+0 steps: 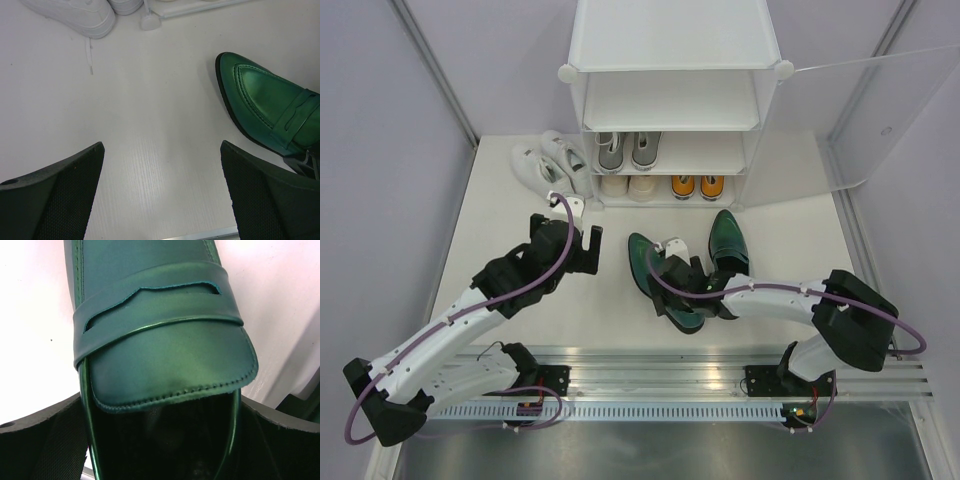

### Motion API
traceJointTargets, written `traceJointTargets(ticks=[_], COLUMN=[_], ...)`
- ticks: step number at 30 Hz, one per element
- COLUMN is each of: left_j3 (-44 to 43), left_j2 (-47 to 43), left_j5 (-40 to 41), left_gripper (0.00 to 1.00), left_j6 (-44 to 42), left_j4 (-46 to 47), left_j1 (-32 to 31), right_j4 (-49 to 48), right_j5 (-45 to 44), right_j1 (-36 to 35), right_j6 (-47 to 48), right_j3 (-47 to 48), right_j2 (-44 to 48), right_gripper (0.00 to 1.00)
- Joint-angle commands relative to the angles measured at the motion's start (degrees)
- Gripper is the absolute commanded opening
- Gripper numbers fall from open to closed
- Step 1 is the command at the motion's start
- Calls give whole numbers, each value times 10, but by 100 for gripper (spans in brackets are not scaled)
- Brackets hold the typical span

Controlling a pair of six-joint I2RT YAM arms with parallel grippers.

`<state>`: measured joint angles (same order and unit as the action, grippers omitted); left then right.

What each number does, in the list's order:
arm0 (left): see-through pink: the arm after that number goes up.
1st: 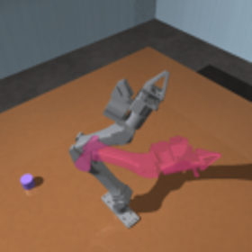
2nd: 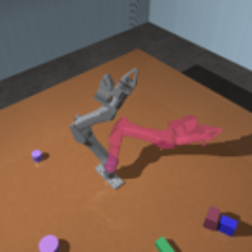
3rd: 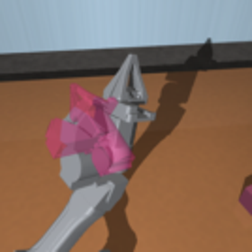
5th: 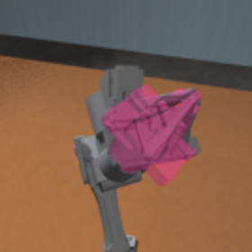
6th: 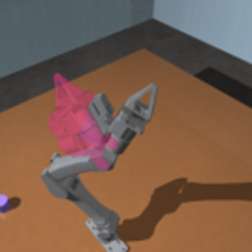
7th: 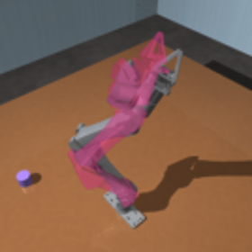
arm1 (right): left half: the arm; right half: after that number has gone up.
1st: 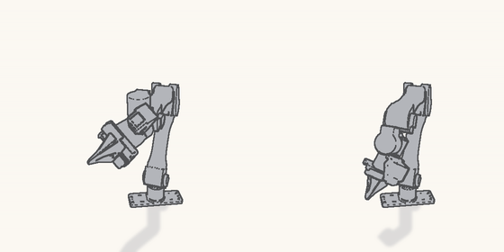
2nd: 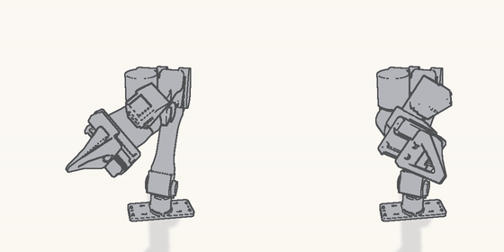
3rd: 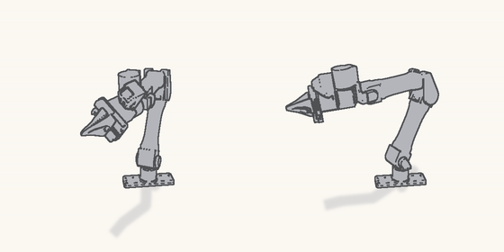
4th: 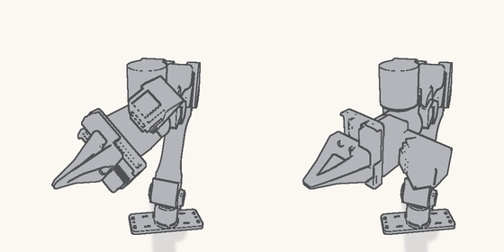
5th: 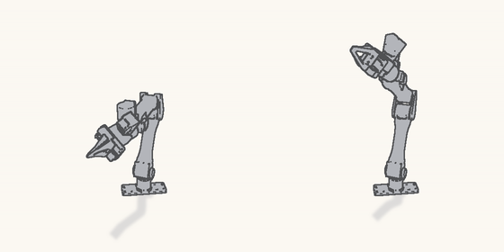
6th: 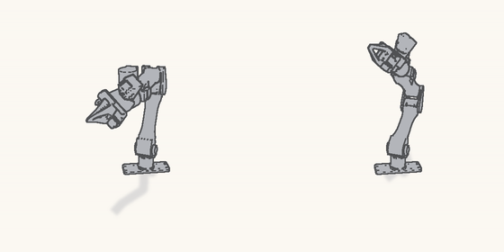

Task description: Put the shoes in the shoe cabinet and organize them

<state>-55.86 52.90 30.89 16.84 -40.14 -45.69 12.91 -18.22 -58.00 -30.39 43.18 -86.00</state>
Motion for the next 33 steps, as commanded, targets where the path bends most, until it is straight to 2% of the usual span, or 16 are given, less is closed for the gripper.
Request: traceJointTargets(ticks=[1,3,12,15,16,18,19,23,24,33], left_j3=[-3,-3,-4,-3,-2,-2,-2,0,-1,0], left_j2=[1,1,0,1,-1,-4,-10,-18,-18,-34], left_j5=[-8,-8,-12,-7,-5,0,3,8,8,30], left_gripper=[99,99,99,99,99,99,99,99,99,99], left_j6=[-19,-19,-19,-19,-19,-18,-16,-14,-14,-8], left_j4=[20,19,20,20,20,20,19,21,20,21], left_j1=[3,3,3,3,3,3,3,3,3,3], right_j4=[-24,-24,-18,-16,-15,-9,-8,-3,3,6], right_j5=[53,54,43,39,40,40,37,23,20,-1], right_j1=[-1,-3,-2,-2,-2,-2,-3,-1,0,33], right_j6=[-14,-10,9,20,21,26,27,32,34,31], right_j3=[-17,-13,11,28,33,47,52,65,67,74], right_j2=[-65,-74,-99,-108,-110,-107,-102,-73,-61,28], right_gripper=[98,98,79,62,51,41,31,11,1,1])
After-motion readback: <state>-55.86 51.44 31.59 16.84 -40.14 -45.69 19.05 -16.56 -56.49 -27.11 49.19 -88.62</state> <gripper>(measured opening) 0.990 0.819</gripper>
